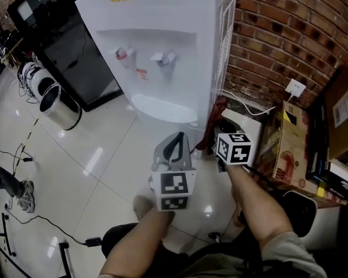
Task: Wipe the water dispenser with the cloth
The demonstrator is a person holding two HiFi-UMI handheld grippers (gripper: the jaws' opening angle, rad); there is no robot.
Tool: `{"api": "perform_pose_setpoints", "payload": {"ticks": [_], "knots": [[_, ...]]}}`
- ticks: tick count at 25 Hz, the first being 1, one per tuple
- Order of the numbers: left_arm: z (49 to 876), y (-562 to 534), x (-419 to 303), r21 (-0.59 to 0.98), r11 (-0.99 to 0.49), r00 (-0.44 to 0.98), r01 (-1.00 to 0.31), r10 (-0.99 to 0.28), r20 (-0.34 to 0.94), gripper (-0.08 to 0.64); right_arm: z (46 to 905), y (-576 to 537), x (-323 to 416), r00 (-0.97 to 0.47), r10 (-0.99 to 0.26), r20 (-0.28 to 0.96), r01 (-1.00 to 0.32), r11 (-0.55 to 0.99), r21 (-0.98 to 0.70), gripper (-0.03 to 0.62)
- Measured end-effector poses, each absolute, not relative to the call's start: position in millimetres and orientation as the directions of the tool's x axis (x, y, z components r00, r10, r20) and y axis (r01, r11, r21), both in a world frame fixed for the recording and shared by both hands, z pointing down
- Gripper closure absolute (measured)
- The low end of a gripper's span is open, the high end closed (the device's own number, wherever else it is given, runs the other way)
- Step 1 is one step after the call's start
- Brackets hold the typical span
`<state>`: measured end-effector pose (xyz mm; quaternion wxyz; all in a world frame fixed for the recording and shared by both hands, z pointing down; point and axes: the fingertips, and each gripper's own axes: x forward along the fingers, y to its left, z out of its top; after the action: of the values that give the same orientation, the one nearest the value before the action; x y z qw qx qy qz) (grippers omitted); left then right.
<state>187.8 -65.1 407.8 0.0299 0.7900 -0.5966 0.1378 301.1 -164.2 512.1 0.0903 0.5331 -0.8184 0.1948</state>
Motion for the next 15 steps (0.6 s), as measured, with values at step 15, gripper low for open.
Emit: {"api": "perform_pose_setpoints", "payload": {"ticks": [15], "knots": [[415.5, -76.6, 220.0, -0.07, -0.319, 0.288, -0.945, -0.915, 0.282, 0.56, 699.8, -146.7, 299.5, -0.388, -0.646, 0.657, -0.92, 0.228, -0.319, 0.52]]}}
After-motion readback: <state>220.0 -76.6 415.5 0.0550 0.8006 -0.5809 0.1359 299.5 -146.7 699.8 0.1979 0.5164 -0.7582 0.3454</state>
